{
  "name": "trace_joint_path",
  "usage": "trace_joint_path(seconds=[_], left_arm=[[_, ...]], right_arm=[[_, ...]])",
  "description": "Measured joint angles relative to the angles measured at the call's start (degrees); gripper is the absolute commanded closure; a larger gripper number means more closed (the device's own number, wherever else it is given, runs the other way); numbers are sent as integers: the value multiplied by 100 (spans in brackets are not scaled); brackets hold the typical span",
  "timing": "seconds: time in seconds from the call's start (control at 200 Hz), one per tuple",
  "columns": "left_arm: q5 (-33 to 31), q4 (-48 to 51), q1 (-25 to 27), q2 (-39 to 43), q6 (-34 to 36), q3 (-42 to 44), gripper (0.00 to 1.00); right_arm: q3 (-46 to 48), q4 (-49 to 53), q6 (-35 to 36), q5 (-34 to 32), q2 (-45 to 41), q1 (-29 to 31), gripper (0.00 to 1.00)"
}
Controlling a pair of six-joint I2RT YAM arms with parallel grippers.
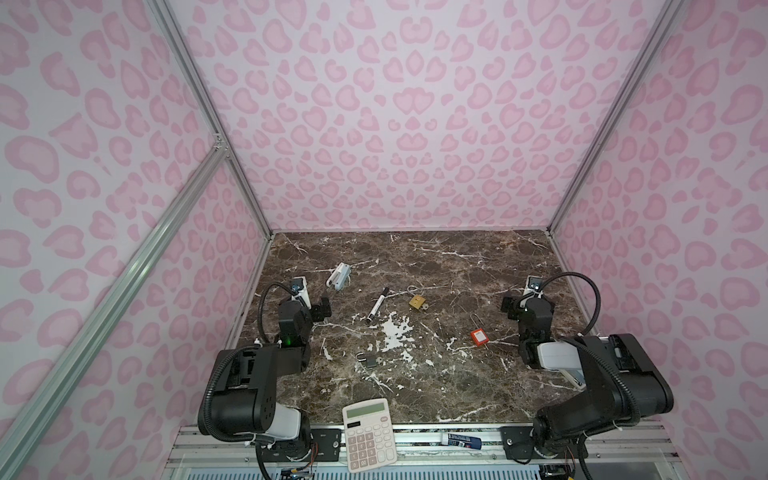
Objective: Lock with the key
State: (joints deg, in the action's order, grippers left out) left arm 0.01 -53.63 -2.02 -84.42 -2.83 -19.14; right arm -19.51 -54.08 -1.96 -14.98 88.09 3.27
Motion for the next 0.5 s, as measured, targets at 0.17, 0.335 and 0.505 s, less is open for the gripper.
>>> trace_joint_path(seconds=[0.17, 0.335, 0.505], left_arm=[[0, 0, 0, 0, 0, 0, 3], [0, 0, 0, 0, 0, 0, 3], [-173, 293, 59, 122, 0, -107, 3]], right_arm=[[0, 0, 0, 0, 0, -2, 1], [0, 0, 0, 0, 0, -2, 1], [2, 0, 20, 101, -39, -4, 1]])
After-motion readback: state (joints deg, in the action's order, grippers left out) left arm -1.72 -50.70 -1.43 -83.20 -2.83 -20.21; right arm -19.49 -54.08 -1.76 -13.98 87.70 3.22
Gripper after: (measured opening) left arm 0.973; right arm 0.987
